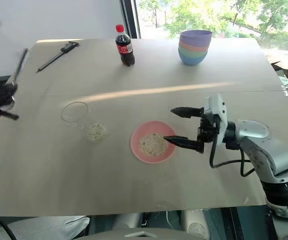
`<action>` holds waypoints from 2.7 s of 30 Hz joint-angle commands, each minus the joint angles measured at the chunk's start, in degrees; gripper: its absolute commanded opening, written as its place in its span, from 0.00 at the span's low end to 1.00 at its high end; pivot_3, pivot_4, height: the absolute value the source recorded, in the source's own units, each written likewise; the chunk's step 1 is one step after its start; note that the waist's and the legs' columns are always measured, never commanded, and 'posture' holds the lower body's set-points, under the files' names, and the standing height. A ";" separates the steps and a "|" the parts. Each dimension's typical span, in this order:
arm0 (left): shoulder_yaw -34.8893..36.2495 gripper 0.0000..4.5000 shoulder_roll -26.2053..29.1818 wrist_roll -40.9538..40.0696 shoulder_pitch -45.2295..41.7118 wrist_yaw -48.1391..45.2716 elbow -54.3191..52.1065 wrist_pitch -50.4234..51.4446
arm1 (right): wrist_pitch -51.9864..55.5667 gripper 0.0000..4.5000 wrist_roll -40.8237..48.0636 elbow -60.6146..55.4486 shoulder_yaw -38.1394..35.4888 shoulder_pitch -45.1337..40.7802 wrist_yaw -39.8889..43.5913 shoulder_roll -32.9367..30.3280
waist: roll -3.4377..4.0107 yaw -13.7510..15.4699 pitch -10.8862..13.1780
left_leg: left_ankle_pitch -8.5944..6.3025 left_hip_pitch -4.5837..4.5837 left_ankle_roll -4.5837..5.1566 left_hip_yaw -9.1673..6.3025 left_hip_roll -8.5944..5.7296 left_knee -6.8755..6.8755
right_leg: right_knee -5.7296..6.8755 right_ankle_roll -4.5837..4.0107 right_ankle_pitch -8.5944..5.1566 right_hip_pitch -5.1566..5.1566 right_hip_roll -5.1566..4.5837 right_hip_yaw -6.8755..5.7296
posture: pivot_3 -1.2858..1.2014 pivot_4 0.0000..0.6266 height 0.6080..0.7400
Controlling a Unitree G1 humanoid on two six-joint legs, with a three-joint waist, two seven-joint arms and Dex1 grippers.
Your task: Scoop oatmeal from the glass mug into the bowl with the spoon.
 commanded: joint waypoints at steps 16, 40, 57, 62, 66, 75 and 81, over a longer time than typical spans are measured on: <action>-24.23 0.03 -5.65 -2.73 -18.05 0.78 -34.10 13.13 | 21.52 1.00 18.18 13.13 -10.24 -33.80 -37.42 24.32 | 0.01 -1.49 0.00 | 0.09 -0.76 -0.11 0.14 -0.12 0.45 | 0.37 0.00 0.01 -0.83 0.11 0.02 | 0.52 0.24 1.00; -28.13 0.00 -8.78 0.59 -20.08 -0.15 -36.01 14.79 | 21.20 0.01 19.29 15.82 -9.97 -37.13 -41.32 27.27 | 0.02 -1.82 0.01 | 0.20 -0.59 -0.17 0.24 -0.19 0.74 | 1.12 0.00 0.01 -0.88 0.35 0.14 | 0.52 0.24 1.00; -21.82 0.51 -9.89 -2.87 -21.19 4.49 -43.32 21.14 | 20.90 0.00 20.91 17.25 -12.46 -37.33 -46.39 28.46 | 0.02 -1.84 0.01 | 0.21 -0.59 -0.17 0.26 -0.19 0.74 | 1.11 0.01 0.01 -0.89 0.33 0.18 | 0.52 0.24 1.00; -2.74 0.51 -12.12 -9.99 -14.81 12.95 -52.05 28.62 | 19.90 0.00 19.70 22.14 -16.54 -37.70 -44.71 23.10 | 0.03 -1.82 0.00 | 0.21 -0.60 -0.17 0.27 -0.14 0.74 | 1.12 0.00 0.01 -0.92 0.23 0.20 | 0.52 0.24 1.00; 9.48 0.51 -12.81 -7.95 0.84 14.79 -58.98 35.35 | 18.85 0.00 18.66 25.98 -18.33 -38.55 -43.54 19.33 | 0.06 -1.88 -0.01 | 0.21 -0.42 -0.16 0.51 -0.16 0.64 | 1.09 0.01 0.00 -0.85 0.34 0.41 | 0.52 0.24 1.00; 18.53 0.51 -28.90 -1.73 31.94 10.58 -55.65 17.66 | 16.38 0.00 13.61 31.83 -18.79 -40.39 -39.80 14.27 | 0.03 -1.49 -0.03 | 0.19 -0.12 -0.14 0.95 0.04 0.59 | 1.12 -0.04 0.03 -0.68 0.30 0.71 | 0.52 0.24 1.00; 15.32 0.51 -34.55 0.00 36.73 4.64 -42.84 -1.27 | 16.83 0.00 12.96 31.22 -19.57 -40.60 -39.37 13.43 | 0.03 -1.21 -0.03 | 0.06 -0.06 0.10 0.90 0.13 0.59 | 1.11 -0.20 0.13 -0.60 0.31 0.63 | 0.52 0.24 1.00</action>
